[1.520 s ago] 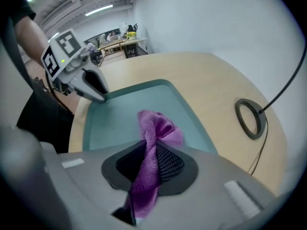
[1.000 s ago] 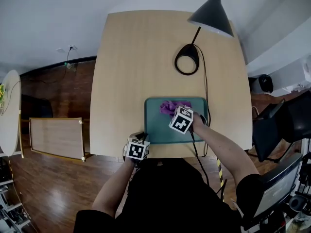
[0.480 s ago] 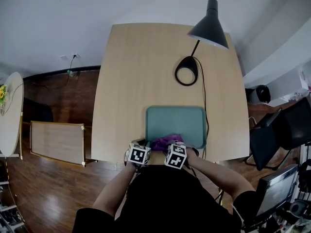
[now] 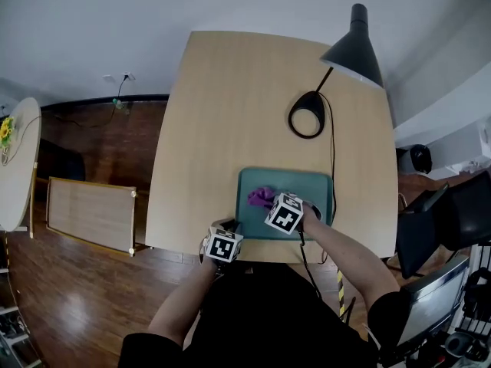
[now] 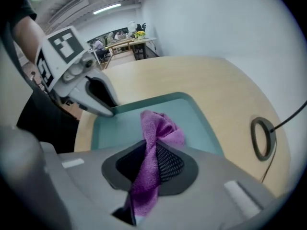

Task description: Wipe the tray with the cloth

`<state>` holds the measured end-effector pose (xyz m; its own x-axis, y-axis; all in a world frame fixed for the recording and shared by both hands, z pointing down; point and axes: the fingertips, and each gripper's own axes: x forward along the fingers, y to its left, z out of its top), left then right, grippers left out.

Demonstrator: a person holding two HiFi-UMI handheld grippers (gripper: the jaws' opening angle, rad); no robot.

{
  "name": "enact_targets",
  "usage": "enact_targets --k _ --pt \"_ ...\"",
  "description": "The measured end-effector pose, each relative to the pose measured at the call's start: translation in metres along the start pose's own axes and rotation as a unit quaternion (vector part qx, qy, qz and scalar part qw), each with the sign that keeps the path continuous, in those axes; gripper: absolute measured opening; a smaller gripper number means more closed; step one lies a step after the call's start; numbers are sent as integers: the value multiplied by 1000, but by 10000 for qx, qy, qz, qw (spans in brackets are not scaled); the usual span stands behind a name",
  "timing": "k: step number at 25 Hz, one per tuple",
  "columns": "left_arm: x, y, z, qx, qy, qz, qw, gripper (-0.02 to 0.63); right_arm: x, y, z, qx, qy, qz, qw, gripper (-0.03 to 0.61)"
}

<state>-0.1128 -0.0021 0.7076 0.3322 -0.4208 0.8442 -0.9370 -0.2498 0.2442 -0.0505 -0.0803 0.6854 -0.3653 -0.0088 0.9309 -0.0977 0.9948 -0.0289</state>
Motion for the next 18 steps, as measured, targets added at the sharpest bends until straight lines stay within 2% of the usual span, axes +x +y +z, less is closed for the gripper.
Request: enact_targets --k 5,8,11,18 --pt "3 2 -1 67 -33 6 10000 86 5 -69 19 58 159 -533 9984 61" --pt "2 3 -2 37 -34 10 10000 84 6 -80 25 135 211 -569 9981 61" --pt "3 4 -1 25 -49 -13 10000 84 7 -53 26 -82 237 -364 9990 61" --pt "-6 -3 2 -90 70 -153 9998 84 6 63 11 -580 199 290 9977 61"
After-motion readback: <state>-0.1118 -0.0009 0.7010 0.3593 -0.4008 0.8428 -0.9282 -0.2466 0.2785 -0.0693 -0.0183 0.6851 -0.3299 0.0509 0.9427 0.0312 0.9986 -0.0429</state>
